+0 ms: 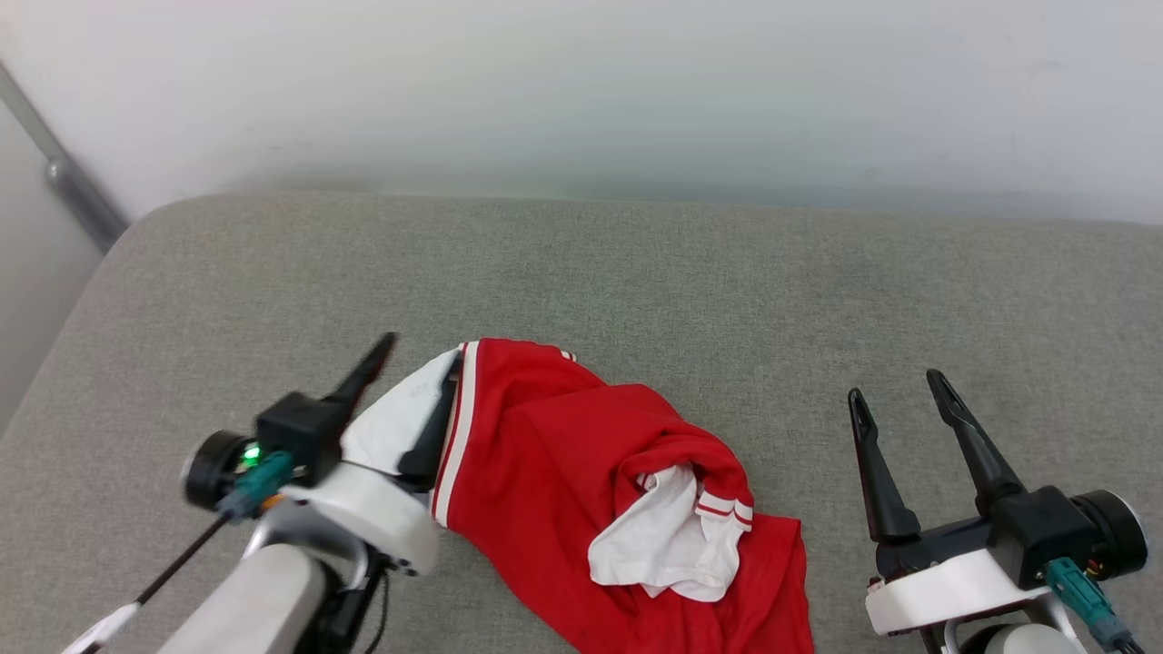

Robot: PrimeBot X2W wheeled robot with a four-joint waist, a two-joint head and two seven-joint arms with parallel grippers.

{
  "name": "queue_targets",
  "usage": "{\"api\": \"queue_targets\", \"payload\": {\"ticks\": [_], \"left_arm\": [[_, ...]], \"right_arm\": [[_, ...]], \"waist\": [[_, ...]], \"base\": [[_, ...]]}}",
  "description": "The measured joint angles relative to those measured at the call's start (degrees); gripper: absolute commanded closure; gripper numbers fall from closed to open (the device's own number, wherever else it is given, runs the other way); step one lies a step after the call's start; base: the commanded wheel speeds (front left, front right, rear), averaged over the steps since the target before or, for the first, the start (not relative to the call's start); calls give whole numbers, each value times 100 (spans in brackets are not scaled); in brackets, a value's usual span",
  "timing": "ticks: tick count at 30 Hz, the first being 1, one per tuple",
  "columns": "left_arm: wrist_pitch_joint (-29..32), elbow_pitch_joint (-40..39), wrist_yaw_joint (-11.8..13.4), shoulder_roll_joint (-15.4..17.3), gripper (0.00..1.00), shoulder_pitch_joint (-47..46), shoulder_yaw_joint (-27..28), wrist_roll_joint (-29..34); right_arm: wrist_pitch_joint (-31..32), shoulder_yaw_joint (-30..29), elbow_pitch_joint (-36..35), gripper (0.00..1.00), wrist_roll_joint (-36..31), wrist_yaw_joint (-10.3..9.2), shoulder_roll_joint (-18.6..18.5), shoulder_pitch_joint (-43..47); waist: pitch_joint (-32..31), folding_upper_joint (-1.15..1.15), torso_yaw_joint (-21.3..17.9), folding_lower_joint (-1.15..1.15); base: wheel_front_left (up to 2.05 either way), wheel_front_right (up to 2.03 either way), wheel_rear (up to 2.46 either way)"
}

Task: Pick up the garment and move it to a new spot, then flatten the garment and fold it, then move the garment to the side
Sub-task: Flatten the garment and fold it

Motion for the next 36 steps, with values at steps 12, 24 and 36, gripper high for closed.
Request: {"api": "queue_targets", "payload": {"ticks": [12,24,36], "left_arm": [[-299,-968,519,-74,0,1924,1746,352],[-305,-995,-14,-665,0,2061,2315,912],[-305,-667,-483,-1180,0,1885,2508,1303]], "right_arm": [[0,130,63,0,-70,-1,-1,195],[2246,1631,-144,0,1035,0,-1237,-134],[4552,1805,-66,0,1674,0,-1580,-668]], "waist": [[42,0,57,0],[350,0,286,0],[664,0,795,0]], "base": [[0,0,0],[0,0,0],[0,0,0]]}}
